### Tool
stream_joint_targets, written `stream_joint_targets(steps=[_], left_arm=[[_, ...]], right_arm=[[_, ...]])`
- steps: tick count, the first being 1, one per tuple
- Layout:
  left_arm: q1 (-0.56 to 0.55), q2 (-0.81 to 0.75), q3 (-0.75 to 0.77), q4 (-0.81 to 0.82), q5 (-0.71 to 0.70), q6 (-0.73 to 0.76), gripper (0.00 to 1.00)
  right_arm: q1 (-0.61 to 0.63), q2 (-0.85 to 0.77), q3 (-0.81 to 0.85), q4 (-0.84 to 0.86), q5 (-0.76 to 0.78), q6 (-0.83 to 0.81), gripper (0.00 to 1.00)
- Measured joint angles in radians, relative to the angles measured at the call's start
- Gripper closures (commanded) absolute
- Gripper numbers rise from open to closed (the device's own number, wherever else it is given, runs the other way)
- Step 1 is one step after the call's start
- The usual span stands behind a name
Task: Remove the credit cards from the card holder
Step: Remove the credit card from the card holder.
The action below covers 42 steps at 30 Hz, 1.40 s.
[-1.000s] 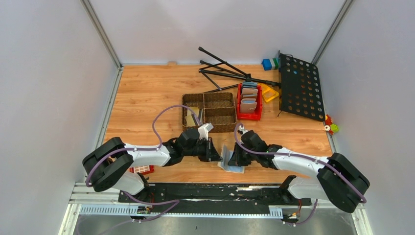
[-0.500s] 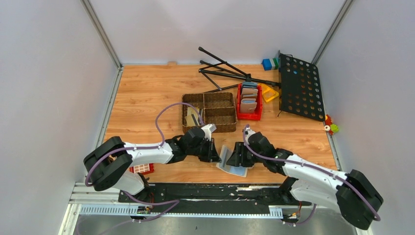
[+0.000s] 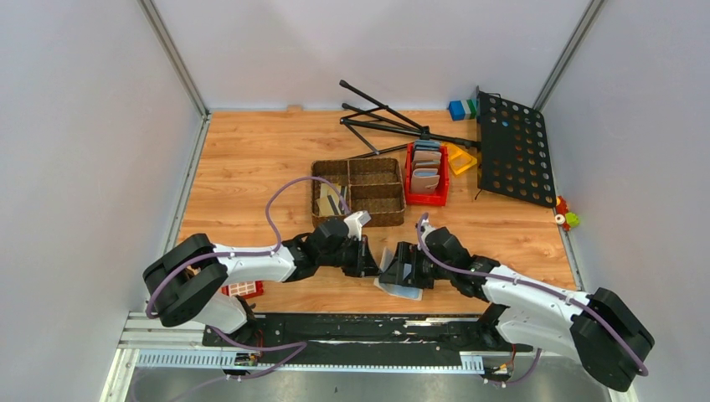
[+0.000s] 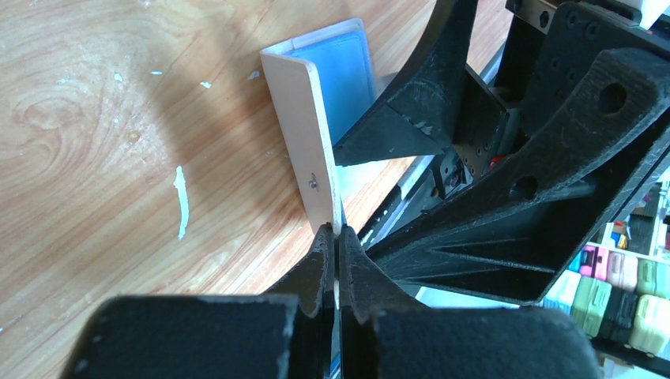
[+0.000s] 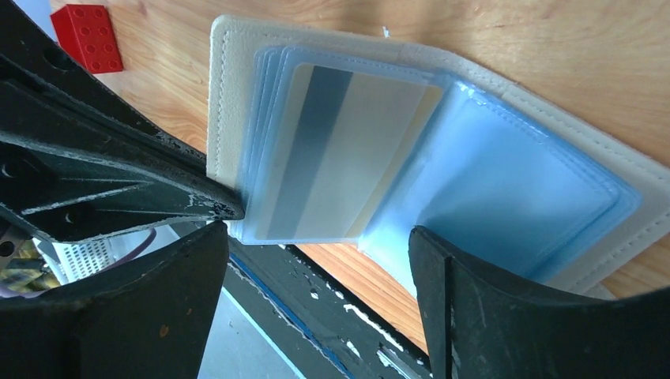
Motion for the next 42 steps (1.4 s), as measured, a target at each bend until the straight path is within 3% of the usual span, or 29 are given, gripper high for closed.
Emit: stream_joint_targets(steps=[6, 11, 14, 32, 42], left_arm=[[0.0, 0.0, -0.014, 0.034, 0.007, -0.018, 1.0], [0.0, 0.0, -0.014, 0.039, 0.008, -0.021, 1.0], [0.0, 0.0, -0.014, 0.041, 0.008, -0.022, 1.0], [-0.001, 0.0, -0.014, 0.04, 0.008, -0.021, 1.0], [-0.001, 0.0, -0.014, 0.032, 0.007, -0.018, 1.0]], right_arm=[[0.0, 0.017, -0.001, 0.011, -0.013, 0.011, 0.29], [0.0, 0.013, -0.001, -0.004, -0.008, 0.012, 0.31], [0.0, -0.011, -0.001, -0.017, -0.003, 0.012, 0.37], [-0.003, -0.051, -0.001, -0.056, 0.023, 0.011, 0.51], [-0.031, -0.15, -0.043, -0.092, 0.049, 0.013, 0.54]])
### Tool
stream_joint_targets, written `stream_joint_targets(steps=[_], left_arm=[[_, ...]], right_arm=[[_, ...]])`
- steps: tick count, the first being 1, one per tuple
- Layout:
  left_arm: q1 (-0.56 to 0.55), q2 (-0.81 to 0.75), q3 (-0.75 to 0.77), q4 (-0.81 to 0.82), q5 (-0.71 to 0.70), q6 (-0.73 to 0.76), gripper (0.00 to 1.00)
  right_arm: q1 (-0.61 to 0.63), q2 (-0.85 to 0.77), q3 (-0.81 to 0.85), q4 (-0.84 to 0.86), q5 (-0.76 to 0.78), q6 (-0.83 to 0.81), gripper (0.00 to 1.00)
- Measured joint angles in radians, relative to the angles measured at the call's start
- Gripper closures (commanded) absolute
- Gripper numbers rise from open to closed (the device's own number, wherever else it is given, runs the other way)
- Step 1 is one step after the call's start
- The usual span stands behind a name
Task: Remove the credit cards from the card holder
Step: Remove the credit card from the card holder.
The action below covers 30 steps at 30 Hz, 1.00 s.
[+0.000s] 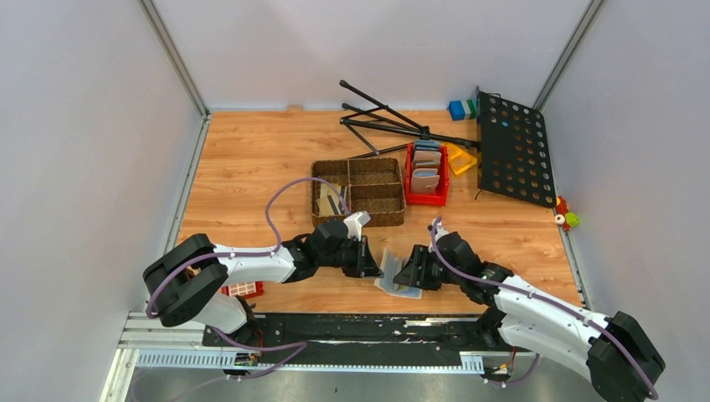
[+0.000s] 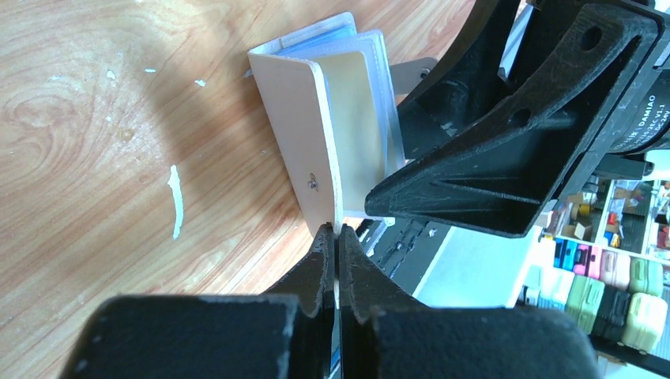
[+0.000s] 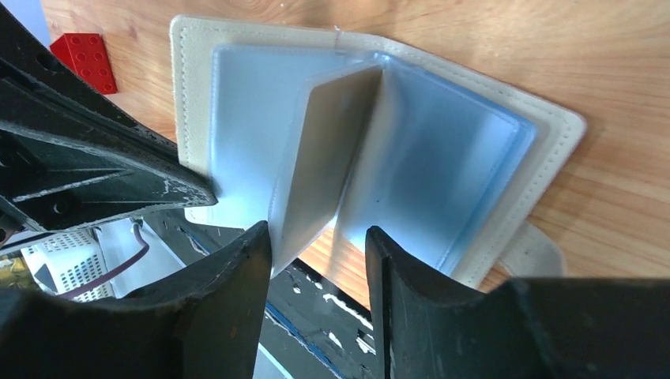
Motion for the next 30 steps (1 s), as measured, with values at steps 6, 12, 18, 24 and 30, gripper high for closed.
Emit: stream_joint_targets(steps=[6, 12, 18, 24, 30], left_arm=[[0.0, 0.0, 0.0, -0.007, 0.0, 0.001, 1.0], [0.0, 0.0, 0.0, -0.007, 0.002, 0.001, 1.0], [0.0, 0.007, 0.0, -0.001, 0.005, 0.006, 0.73], [0.0, 0.038, 0.0, 0.017, 0.009, 0.005, 0.54], [0.0, 0.091, 0.0, 0.055, 0.021, -0.001, 0.53]], right_arm=[[-0.021, -0.037, -0.045, -0.007, 0.002, 0.004, 0.57], [-0.027, -0.015, -0.058, 0.014, -0.014, 0.01, 0.43], [-0.028, 0.029, -0.024, 0.03, -0.046, -0.001, 0.51], [-0.028, 0.025, -0.024, 0.026, -0.043, -0.011, 0.73], [-0.028, 0.035, -0.024, 0.012, -0.034, -0.015, 0.88]])
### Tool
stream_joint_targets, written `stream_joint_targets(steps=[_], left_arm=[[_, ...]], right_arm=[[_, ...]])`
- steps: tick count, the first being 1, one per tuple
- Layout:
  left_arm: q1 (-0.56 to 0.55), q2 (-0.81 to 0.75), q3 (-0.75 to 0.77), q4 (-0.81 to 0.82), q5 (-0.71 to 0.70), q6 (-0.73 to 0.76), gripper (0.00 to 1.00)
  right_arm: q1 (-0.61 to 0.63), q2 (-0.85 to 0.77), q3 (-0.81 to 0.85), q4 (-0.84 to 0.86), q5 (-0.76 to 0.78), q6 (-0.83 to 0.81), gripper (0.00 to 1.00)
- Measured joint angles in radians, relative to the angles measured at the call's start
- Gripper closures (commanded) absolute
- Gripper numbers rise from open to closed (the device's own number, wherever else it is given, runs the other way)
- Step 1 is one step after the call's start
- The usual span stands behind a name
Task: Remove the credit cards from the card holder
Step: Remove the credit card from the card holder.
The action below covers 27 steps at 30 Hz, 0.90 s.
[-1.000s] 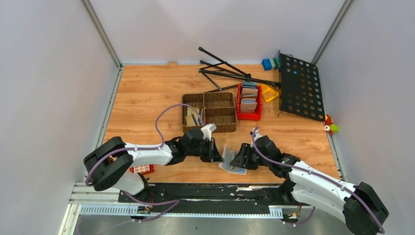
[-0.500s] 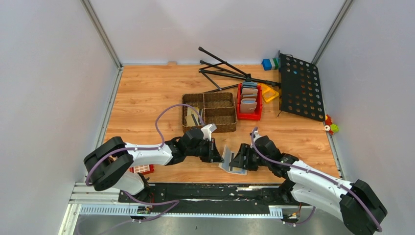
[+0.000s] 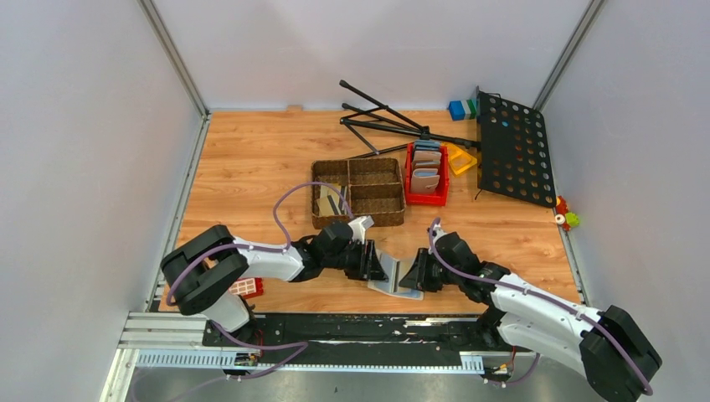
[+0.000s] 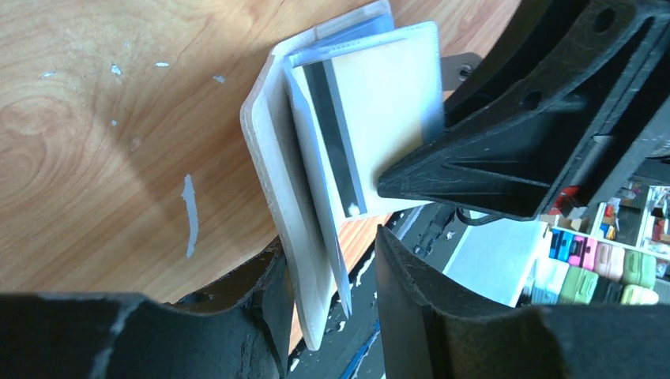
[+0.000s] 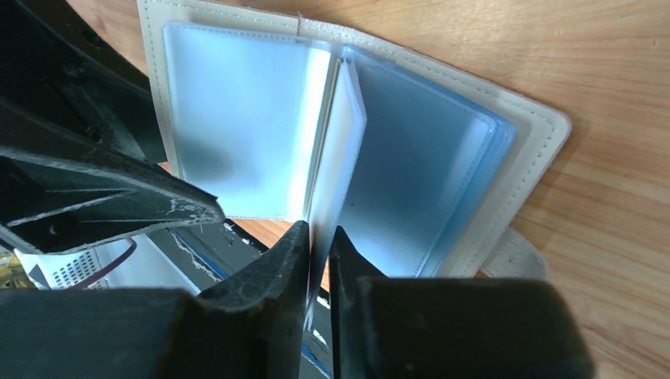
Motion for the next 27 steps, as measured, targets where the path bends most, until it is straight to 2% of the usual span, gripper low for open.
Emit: stream_joint_targets(steps=[3, 4, 7, 8, 9, 18, 22, 24, 26, 27], left_arm=[[0.0, 0.043, 0.0, 0.031, 0.008, -0.014, 0.59], [0.0, 0.058, -0.001, 0.045, 0.01, -0.019, 0.64], [0.0, 0.082, -0.006, 0.075, 0.011, -0.031, 0.92], [0.0, 0.085, -0.008, 0.083, 0.011, -0.036, 0.99], [0.0, 0.087, -0.011, 0.092, 0.011, -0.045, 1.0], [0.056, 0.0, -0.174, 0.329, 0.048, -0.125, 1.0], [0.079, -0.07, -0.207, 0.389, 0.07, -0.153, 0.95], [0.083, -0.111, -0.217, 0.394, 0.07, -0.158, 0.83], [0.085, -0.148, -0.222, 0.385, 0.068, -0.155, 0.62], [0.085, -0.171, -0.223, 0.369, 0.064, -0.155, 0.56]], right_arm=[[-0.001, 0.004, 0.0, 0.001, 0.003, 0.002, 0.96], [-0.001, 0.003, 0.0, 0.002, 0.004, 0.001, 0.99], [-0.002, -0.005, -0.001, 0.002, 0.003, 0.002, 1.0], [-0.003, -0.013, -0.002, 0.001, 0.004, 0.002, 1.0], [-0.003, -0.021, -0.004, 0.0, 0.005, 0.001, 1.0], [-0.008, -0.171, -0.032, 0.004, -0.017, 0.002, 1.0], [-0.013, -0.277, -0.042, 0.02, -0.027, 0.007, 1.0], [-0.013, -0.321, -0.044, 0.024, -0.028, 0.011, 1.0], [-0.013, -0.352, -0.044, 0.026, -0.031, 0.016, 1.0], [-0.013, -0.363, -0.044, 0.026, -0.035, 0.017, 1.0]])
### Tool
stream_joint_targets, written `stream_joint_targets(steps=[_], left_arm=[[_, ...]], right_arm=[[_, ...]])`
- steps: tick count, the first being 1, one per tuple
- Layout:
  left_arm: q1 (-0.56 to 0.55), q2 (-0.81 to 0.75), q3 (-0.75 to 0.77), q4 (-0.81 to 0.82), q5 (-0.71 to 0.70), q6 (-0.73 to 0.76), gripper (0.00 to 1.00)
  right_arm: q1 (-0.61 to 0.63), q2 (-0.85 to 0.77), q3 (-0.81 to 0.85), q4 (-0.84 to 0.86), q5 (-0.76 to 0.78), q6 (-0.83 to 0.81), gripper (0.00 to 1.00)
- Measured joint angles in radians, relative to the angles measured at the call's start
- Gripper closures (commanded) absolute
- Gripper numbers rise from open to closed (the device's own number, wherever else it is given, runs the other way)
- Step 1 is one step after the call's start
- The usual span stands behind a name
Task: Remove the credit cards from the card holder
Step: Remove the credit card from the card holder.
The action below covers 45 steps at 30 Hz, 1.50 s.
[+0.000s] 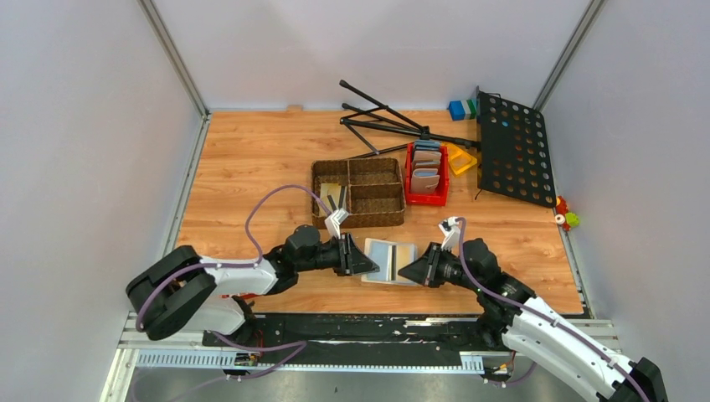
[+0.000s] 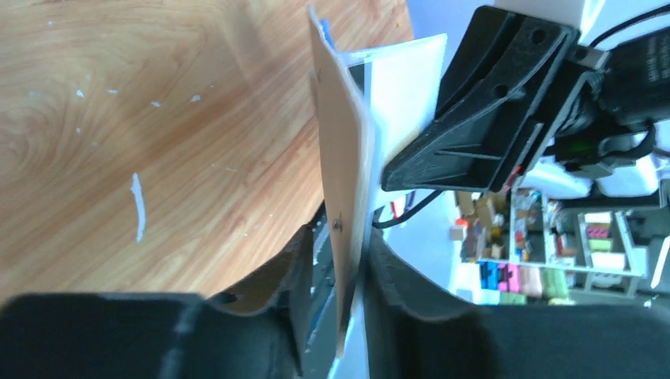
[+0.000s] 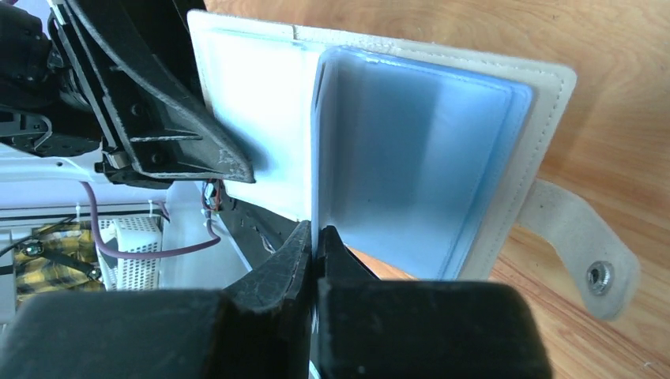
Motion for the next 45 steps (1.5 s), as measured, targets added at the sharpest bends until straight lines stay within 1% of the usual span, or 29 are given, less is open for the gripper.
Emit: stream_joint_targets(steps=[2, 4, 7, 9, 10, 11, 12, 13, 15, 17, 19, 23, 27, 30, 35, 37, 40, 41, 45], left_arm=[[0.0, -0.055, 0.0, -0.066, -0.018, 0.019, 0.48], [0.0, -0.132, 0.008, -0.196, -0.068, 0.052, 0.44], [0.0, -0.261, 0.054, -0.469, -0.193, 0.114, 0.44], [0.0, -0.354, 0.094, -0.638, -0.28, 0.156, 0.46], [0.0, -0.406, 0.112, -0.708, -0.311, 0.176, 0.48], [0.002, -0.452, 0.125, -0.76, -0.335, 0.192, 0.55], [0.003, -0.499, 0.137, -0.801, -0.348, 0.207, 0.65], [0.004, -0.542, 0.146, -0.827, -0.351, 0.218, 0.7], [-0.003, -0.588, 0.149, -0.827, -0.338, 0.23, 0.77], [-0.023, -0.591, 0.149, -0.791, -0.299, 0.233, 0.77], [-0.051, -0.536, 0.163, -0.749, -0.257, 0.233, 0.74], [-0.158, -0.358, 0.263, -0.718, -0.214, 0.243, 0.67], [-0.246, -0.286, 0.349, -0.695, -0.214, 0.259, 0.64], [-0.279, -0.252, 0.407, -0.666, -0.223, 0.27, 0.62], [-0.29, -0.194, 0.436, -0.64, -0.24, 0.277, 0.62], [-0.291, -0.17, 0.442, -0.646, -0.257, 0.276, 0.62], [-0.291, -0.166, 0.442, -0.69, -0.313, 0.272, 0.61], [-0.291, -0.168, 0.441, -0.701, -0.334, 0.27, 0.61], [-0.291, -0.194, 0.424, -0.735, -0.401, 0.257, 0.61]], right_arm=[[-0.002, -0.016, 0.0, 0.0, -0.001, 0.006, 1.0], [-0.004, -0.023, 0.0, 0.0, 0.0, 0.01, 1.0], [-0.005, -0.024, 0.0, -0.015, 0.019, 0.01, 1.0], [-0.005, -0.014, 0.002, -0.038, 0.037, 0.006, 1.0], [-0.005, -0.004, 0.007, -0.049, 0.045, 0.005, 1.0], [-0.005, 0.008, 0.013, -0.058, 0.051, 0.002, 1.0], [-0.005, 0.023, 0.021, -0.066, 0.055, -0.002, 1.0], [-0.005, 0.04, 0.029, -0.07, 0.058, -0.003, 1.0], [-0.005, 0.066, 0.042, -0.069, 0.056, -0.006, 1.0], [-0.005, 0.081, 0.051, -0.061, 0.049, -0.01, 1.0], [-0.005, 0.09, 0.06, -0.058, 0.04, -0.011, 1.0], [-0.005, 0.109, 0.09, -0.067, 0.035, -0.021, 1.0], [-0.005, 0.157, 0.132, -0.092, 0.049, -0.032, 1.0], [-0.004, 0.224, 0.164, -0.119, 0.07, -0.038, 1.0], [0.016, 0.278, 0.172, -0.138, 0.099, -0.041, 1.0], [0.056, 0.313, 0.207, -0.185, 0.152, -0.045, 1.0], [0.131, 0.399, 0.308, -0.273, 0.274, -0.047, 1.0], [0.158, 0.449, 0.362, -0.314, 0.327, -0.047, 1.0], [0.202, 0.644, 0.51, -0.416, 0.454, -0.031, 1.0]])
